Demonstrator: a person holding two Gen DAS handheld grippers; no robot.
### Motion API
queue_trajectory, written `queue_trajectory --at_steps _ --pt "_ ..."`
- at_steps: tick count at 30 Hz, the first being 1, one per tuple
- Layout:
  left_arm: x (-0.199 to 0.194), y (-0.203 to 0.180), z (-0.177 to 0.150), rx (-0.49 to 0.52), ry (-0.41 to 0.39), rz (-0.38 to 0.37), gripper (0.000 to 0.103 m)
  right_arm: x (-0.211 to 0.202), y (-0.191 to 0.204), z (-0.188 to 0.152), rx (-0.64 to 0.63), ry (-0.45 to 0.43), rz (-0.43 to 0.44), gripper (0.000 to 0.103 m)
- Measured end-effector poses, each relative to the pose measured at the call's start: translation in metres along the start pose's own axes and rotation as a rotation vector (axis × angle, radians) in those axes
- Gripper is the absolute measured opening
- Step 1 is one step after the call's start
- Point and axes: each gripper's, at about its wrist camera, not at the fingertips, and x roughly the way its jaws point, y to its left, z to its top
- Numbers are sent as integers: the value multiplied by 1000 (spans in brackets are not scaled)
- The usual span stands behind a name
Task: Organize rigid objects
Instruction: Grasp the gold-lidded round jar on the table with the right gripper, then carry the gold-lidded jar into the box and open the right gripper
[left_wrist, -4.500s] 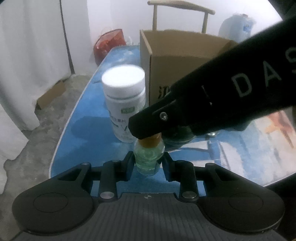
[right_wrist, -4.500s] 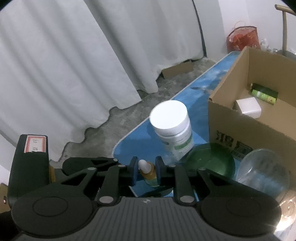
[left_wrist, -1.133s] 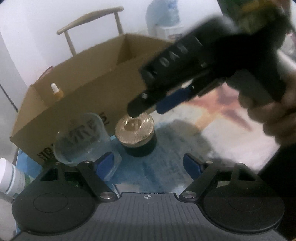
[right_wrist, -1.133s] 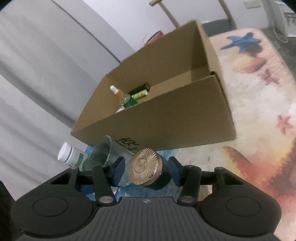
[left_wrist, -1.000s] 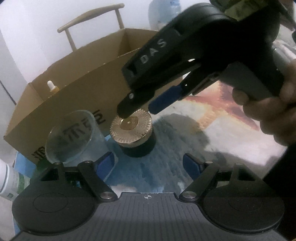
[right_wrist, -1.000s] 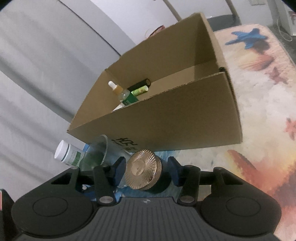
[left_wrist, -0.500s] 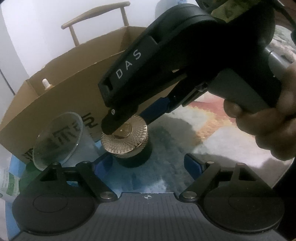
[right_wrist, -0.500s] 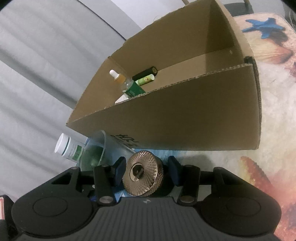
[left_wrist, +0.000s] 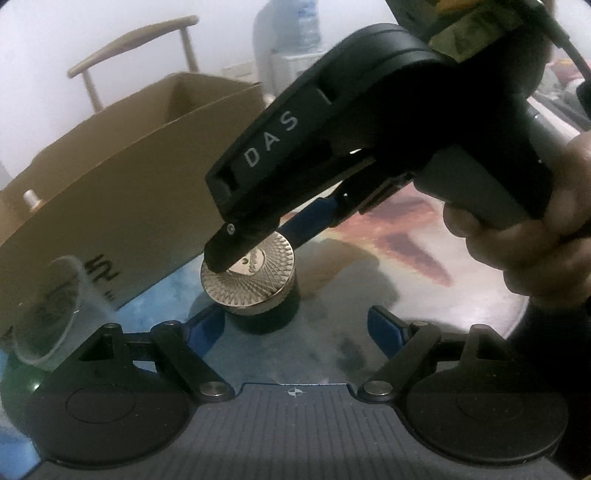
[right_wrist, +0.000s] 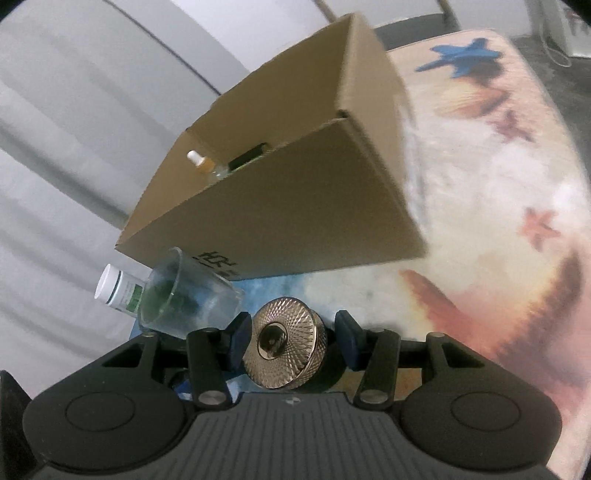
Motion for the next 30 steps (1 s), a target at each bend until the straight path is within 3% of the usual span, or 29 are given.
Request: queue_trajectory --at_steps 7,15,26,30 --pt "11 -17 6 56 -8 -29 84 -22 -17 -14 53 -32 -19 53" --pt "17 -12 9 54 -11 11 81 -25 -28 -19 91 -41 1 53" --pt "31 1 24 9 2 35 62 -21 -34 -21 115 -41 31 53" --pt "32 6 25 -27 5 26 60 -18 -35 -20 123 -42 40 53"
